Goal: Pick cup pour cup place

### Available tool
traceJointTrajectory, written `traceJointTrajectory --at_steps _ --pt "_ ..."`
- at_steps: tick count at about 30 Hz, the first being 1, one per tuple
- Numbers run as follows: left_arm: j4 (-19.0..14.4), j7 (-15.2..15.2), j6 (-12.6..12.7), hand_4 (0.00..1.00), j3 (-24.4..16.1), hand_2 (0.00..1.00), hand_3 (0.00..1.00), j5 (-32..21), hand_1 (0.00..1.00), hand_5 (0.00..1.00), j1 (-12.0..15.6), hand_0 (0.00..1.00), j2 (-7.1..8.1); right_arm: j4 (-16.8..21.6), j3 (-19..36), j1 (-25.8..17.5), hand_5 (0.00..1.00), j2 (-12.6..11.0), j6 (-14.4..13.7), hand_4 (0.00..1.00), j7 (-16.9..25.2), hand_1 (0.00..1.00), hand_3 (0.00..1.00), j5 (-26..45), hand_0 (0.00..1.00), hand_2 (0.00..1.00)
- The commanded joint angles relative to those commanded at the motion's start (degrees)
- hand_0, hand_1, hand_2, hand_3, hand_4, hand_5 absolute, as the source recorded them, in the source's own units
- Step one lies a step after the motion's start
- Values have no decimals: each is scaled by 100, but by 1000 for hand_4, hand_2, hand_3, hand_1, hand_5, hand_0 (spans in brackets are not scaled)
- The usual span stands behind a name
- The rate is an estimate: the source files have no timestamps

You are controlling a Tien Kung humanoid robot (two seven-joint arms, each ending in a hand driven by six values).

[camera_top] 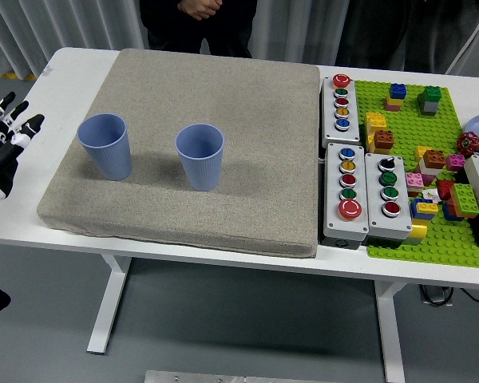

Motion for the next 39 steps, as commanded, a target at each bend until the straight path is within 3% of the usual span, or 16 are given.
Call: traceJointTrajectory --at_steps 13,23,36,37,39 --pt "-72 78 -2 877 319 998 998 599 893 284 115 893 -129 0 13 37 261 3 12 2 -20 673 618 -54 715 659" --pt "204 70 158 874 410 998 998 879 894 279 3 894 -191 0 22 35 262 22 -2 2 -31 673 618 -52 715 659" --pt "586 103 -35 879 546 998 998 1371 927 250 -230 922 -316 0 -25 62 265 32 -20 2 -20 672 619 23 716 659" --pt "590 104 -40 752 548 998 998 1378 944 2 -232 942 -318 0 -25 62 264 32 -20 2 -21 672 618 23 716 658" --pt "638 96 -69 752 564 998 998 1403 944 2 -247 942 -345 0 -25 61 264 35 -22 2 -23 672 618 23 716 658"
